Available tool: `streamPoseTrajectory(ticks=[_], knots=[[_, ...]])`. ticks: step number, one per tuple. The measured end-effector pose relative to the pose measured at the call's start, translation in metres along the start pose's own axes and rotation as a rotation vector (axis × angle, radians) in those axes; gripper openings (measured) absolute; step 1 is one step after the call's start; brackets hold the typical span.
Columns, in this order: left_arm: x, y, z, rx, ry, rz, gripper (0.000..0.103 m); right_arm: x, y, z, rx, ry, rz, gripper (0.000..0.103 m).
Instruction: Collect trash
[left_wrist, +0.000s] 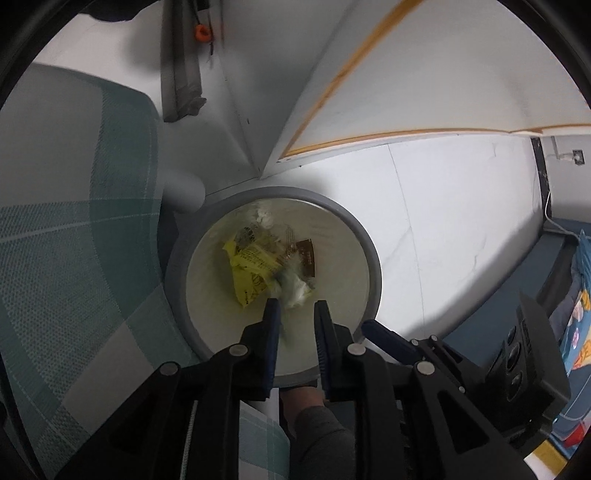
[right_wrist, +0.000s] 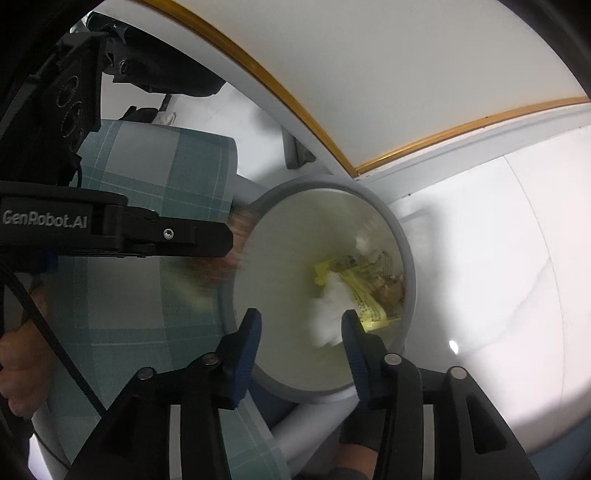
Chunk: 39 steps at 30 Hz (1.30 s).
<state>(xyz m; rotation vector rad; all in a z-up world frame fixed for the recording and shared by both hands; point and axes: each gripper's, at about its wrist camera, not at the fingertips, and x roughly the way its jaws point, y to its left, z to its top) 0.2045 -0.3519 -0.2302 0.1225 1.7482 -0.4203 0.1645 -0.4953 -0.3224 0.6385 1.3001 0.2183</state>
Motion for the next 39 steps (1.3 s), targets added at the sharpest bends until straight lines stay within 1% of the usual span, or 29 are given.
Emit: streamPoseTrajectory(ticks=[1,2,3,5,6,9,11,14,16,18,20,22,26,28,32,34,37,39], knots=[[-0.001,0.001,0.000,-0.003,-0.004,-0.002,0.019,0.001,0.000,0.000,0.001,0.002,0.001,0.049],[-0.002,0.000,-0.001,-0.001,-0.010,-0.002,0.024,0.000,-0.001,0.000,0.002,0.002,0.000,0.050],[-0.003,0.000,-0.001,0.000,-0.016,0.000,0.032,-0.001,-0.001,-0.001,0.003,0.001,0.000,0.051],[-0.007,-0.001,-0.002,0.004,-0.034,0.002,0.041,-0.004,-0.004,-0.002,0.010,-0.003,0.002,0.052],[-0.009,-0.002,-0.003,0.008,-0.043,0.000,0.043,-0.007,-0.006,-0.004,0.013,-0.005,0.002,0.053],[-0.021,-0.005,-0.007,0.036,-0.075,-0.010,0.043,-0.018,-0.013,-0.009,0.036,-0.021,-0.006,0.053],[-0.031,-0.011,-0.010,0.072,-0.109,-0.005,0.043,-0.030,-0.017,-0.012,0.055,-0.034,-0.011,0.054],[-0.055,-0.021,-0.021,0.131,-0.189,-0.004,0.044,-0.051,-0.020,-0.014,0.067,-0.065,-0.027,0.057],[-0.070,-0.026,-0.028,0.155,-0.237,0.013,0.050,-0.065,-0.018,-0.014,0.067,-0.090,-0.036,0.060],[-0.086,-0.029,-0.037,0.171,-0.299,0.025,0.063,-0.083,-0.011,-0.014,0.061,-0.123,-0.048,0.064],[-0.106,-0.030,-0.047,0.174,-0.360,0.039,0.067,-0.101,-0.004,-0.013,0.056,-0.151,-0.055,0.066],[-0.121,-0.029,-0.056,0.172,-0.395,0.042,0.069,-0.114,0.004,-0.012,0.051,-0.173,-0.055,0.069],[-0.146,-0.025,-0.076,0.145,-0.462,0.061,0.079,-0.145,0.030,-0.009,0.014,-0.210,-0.064,0.075],[-0.155,-0.021,-0.086,0.131,-0.489,0.071,0.079,-0.155,0.042,-0.010,-0.004,-0.223,-0.074,0.079],[-0.166,-0.014,-0.103,0.105,-0.518,0.081,0.080,-0.176,0.063,-0.013,-0.031,-0.229,-0.084,0.081],[-0.173,-0.008,-0.109,0.097,-0.524,0.088,0.080,-0.182,0.071,-0.017,-0.033,-0.228,-0.088,0.086],[-0.175,-0.008,-0.117,0.095,-0.521,0.093,0.080,-0.190,0.083,-0.021,-0.050,-0.229,-0.107,0.087],[-0.180,-0.009,-0.125,0.090,-0.536,0.106,0.080,-0.194,0.089,-0.023,-0.060,-0.229,-0.119,0.087]])
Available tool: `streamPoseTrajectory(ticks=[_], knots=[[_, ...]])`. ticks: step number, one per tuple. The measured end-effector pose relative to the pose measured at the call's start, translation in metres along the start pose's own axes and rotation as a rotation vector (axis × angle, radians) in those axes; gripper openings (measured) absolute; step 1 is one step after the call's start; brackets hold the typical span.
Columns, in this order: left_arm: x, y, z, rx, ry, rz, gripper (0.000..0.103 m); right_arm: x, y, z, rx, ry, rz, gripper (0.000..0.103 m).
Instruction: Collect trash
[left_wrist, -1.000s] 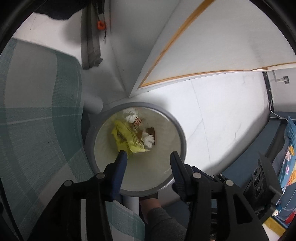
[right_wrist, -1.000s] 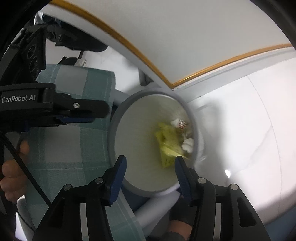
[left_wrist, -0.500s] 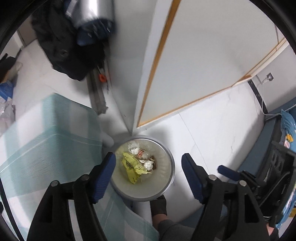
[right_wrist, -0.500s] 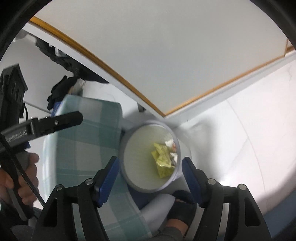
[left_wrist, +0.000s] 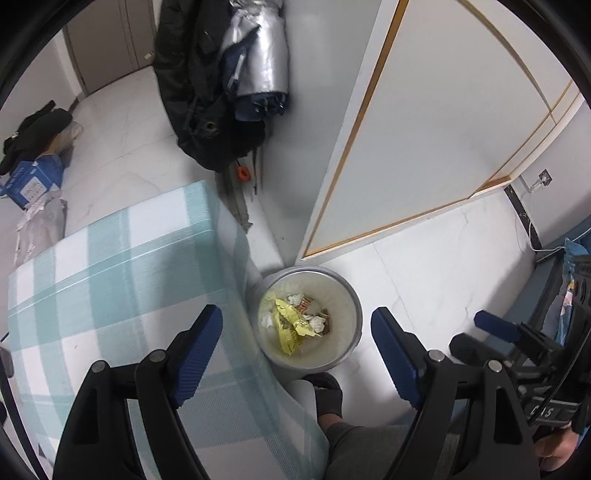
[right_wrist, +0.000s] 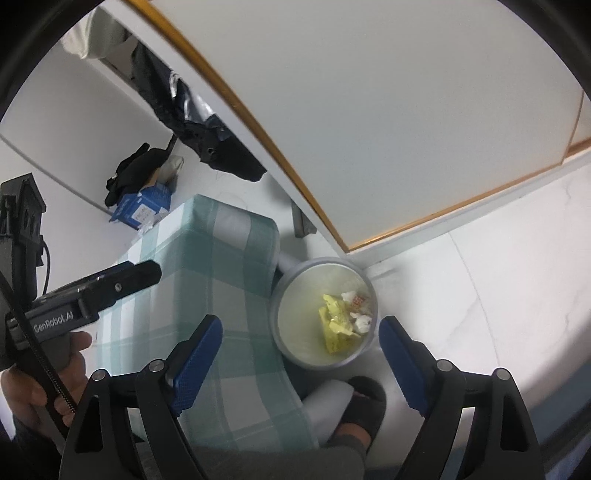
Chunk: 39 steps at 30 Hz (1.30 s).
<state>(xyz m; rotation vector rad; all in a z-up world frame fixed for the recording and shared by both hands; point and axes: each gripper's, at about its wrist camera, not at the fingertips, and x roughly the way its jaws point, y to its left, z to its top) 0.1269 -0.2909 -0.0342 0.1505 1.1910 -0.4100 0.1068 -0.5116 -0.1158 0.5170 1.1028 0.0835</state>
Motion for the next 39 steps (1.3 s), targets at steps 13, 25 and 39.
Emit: streamPoseTrajectory(ticks=[13,25,39], knots=[[-0.023,0.003,-0.012,-0.014,-0.023,-0.010,0.080,-0.022,0.018,-0.007,-0.003,-0.009,-0.038,0.088],[-0.027,0.005,-0.017,-0.014,-0.033,-0.023,0.080,-0.026,0.018,-0.010,0.011,-0.014,-0.044,0.088],[-0.027,0.006,-0.017,-0.022,-0.039,-0.017,0.080,-0.023,0.018,-0.011,0.007,-0.009,-0.035,0.088]])
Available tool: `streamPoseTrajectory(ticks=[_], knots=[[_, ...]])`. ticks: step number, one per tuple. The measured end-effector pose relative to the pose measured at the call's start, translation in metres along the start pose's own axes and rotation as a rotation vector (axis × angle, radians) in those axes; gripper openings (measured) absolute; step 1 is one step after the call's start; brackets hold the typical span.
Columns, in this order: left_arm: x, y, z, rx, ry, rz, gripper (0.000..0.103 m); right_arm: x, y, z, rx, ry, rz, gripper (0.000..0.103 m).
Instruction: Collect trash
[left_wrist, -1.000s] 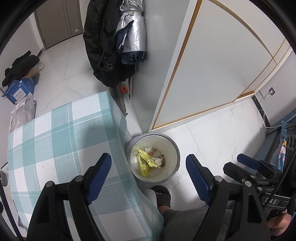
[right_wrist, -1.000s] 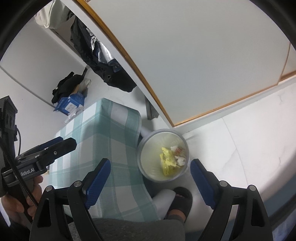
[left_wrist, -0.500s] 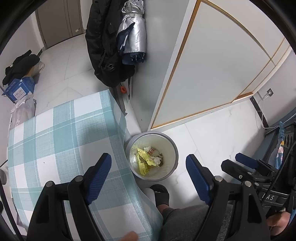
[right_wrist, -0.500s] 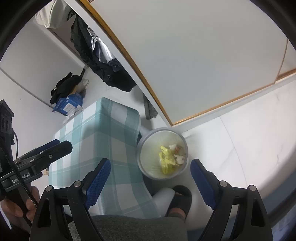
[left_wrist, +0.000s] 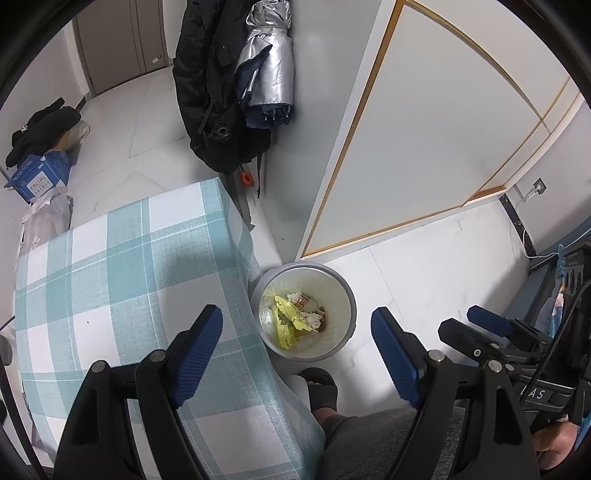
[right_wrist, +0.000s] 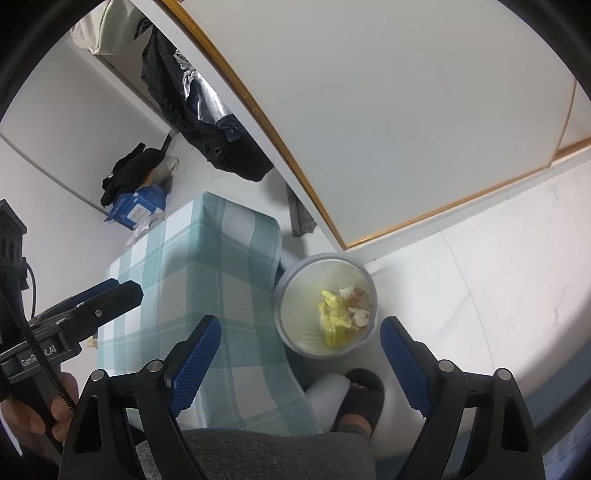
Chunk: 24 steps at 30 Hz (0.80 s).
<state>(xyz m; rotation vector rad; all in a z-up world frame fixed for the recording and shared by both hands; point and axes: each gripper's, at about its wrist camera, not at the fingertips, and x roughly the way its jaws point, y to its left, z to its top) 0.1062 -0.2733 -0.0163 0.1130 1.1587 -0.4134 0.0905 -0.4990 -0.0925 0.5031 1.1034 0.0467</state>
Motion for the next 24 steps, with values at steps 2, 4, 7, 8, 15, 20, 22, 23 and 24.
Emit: streamPoseTrajectory(ticks=[2,4,7,8,15,20,22,23,24], knots=[[-0.0003,0.0007,-0.0001,-0.001,0.000,-0.006,0.080,0.0003,-0.0003,-0.0001,0.001,0.001,0.000,0.088],[-0.0011,0.0023,-0.0005,-0.005,-0.003,-0.015,0.080,0.0001,-0.0002,-0.0002,-0.001,0.001,0.001,0.088],[-0.0004,0.0022,-0.0010,0.000,-0.003,-0.009,0.080,0.0005,0.0001,-0.0005,0.001,0.002,0.003,0.088],[-0.0001,0.0021,-0.0011,0.001,-0.002,-0.007,0.080,0.0005,0.0002,-0.0004,0.001,0.002,0.001,0.088],[-0.0003,0.0011,-0.0007,-0.001,-0.005,-0.010,0.080,0.0010,-0.0002,-0.0012,0.000,0.002,0.001,0.088],[-0.0006,0.0003,-0.0019,0.006,-0.006,-0.018,0.080,0.0017,-0.0002,-0.0013,0.000,0.002,0.000,0.088],[-0.0015,-0.0001,-0.0025,0.008,-0.012,-0.021,0.080,0.0017,-0.0002,-0.0014,-0.002,0.001,0.000,0.088],[-0.0021,0.0001,-0.0024,0.006,-0.013,-0.023,0.080,0.0017,-0.0001,-0.0013,-0.004,0.001,-0.001,0.088],[-0.0023,0.0003,-0.0022,0.003,-0.013,-0.026,0.080,0.0018,0.0002,-0.0015,-0.004,0.001,-0.002,0.088]])
